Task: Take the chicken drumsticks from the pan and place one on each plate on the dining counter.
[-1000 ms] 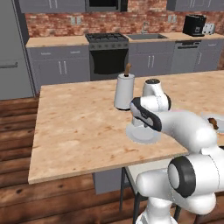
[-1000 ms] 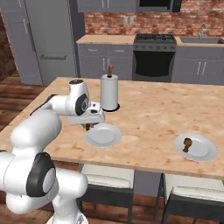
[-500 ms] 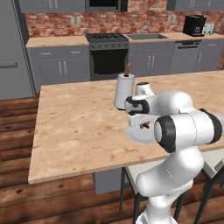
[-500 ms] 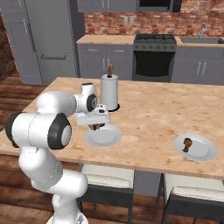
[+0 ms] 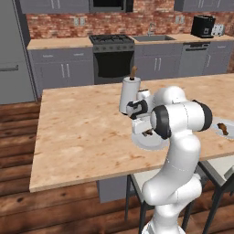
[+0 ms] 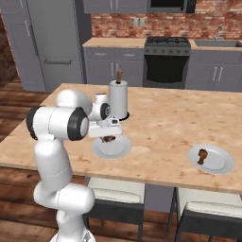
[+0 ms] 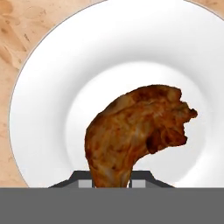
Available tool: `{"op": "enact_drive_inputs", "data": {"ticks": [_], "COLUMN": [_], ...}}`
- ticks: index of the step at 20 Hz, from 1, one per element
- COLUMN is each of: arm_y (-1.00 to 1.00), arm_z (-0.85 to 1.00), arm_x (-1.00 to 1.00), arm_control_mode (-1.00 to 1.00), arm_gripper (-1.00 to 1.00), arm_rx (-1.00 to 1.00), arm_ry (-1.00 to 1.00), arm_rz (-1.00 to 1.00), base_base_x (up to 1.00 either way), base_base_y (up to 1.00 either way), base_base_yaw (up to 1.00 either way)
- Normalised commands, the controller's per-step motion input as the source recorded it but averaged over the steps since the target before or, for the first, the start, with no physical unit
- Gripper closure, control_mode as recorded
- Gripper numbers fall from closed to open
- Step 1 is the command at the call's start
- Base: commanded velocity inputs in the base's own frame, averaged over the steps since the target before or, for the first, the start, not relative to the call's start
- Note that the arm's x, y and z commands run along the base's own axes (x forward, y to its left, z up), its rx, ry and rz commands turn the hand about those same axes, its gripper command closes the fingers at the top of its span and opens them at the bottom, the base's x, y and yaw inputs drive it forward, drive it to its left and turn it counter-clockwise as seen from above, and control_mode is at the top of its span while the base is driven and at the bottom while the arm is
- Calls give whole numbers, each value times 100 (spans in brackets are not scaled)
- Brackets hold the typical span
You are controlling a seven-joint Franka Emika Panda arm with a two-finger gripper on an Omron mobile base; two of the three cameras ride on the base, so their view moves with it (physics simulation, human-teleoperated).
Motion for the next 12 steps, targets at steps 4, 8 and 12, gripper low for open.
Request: {"op": "enact_drive_inputs", "data": {"ticks": [4,8,12], "arm_y": [0,0,0], "arm_z": [-36,-26,-19], "arm_x": [0,0,0], "arm_control_mode": [-100,-100,-100], "arm_gripper": [100,100,100], "arm_rx": [0,0,0], "arm_ry": [4,0,0], "arm_rz": [6,5,3], "base_base_x": [0,0,0], "base_base_y": [0,0,0], "base_base_yaw": [0,0,0]}}
